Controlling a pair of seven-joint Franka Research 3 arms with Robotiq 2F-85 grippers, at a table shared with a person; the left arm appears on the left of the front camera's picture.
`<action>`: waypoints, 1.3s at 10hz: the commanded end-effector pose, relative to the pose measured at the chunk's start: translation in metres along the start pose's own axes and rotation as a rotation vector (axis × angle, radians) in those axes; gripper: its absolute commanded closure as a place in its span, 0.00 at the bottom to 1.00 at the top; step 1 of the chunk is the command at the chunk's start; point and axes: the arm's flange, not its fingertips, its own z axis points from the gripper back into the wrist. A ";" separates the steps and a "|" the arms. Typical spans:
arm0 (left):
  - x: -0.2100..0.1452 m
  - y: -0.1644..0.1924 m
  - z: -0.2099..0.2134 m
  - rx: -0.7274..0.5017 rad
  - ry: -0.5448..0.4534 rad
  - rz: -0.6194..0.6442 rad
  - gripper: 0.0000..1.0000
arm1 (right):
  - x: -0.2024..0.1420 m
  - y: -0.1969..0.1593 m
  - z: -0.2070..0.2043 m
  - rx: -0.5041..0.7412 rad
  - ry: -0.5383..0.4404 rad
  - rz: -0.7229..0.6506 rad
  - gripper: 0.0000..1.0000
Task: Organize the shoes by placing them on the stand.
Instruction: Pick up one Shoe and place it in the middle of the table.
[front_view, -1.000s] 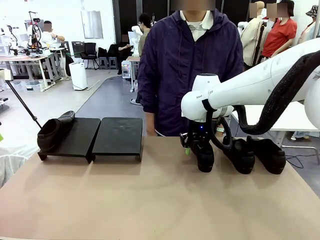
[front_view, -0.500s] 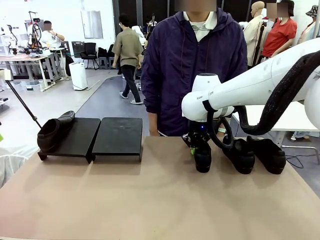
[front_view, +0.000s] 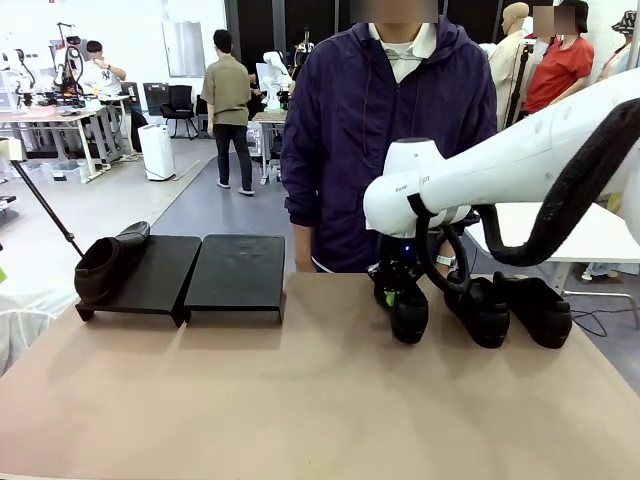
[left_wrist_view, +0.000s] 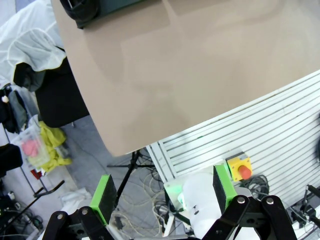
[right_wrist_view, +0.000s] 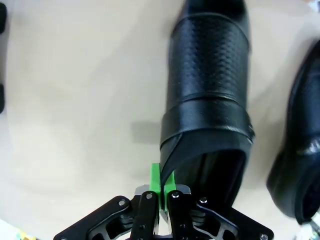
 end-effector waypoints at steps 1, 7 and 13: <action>-0.001 0.004 0.002 0.006 0.005 -0.009 0.00 | -0.066 0.000 0.082 0.020 0.089 -0.014 1.00; -0.001 0.004 0.002 0.006 0.005 -0.009 0.00 | -0.268 -0.020 0.164 0.173 0.053 -0.087 1.00; -0.001 0.004 0.002 0.006 0.005 -0.009 0.00 | -0.269 -0.013 0.165 0.134 0.134 -0.049 1.00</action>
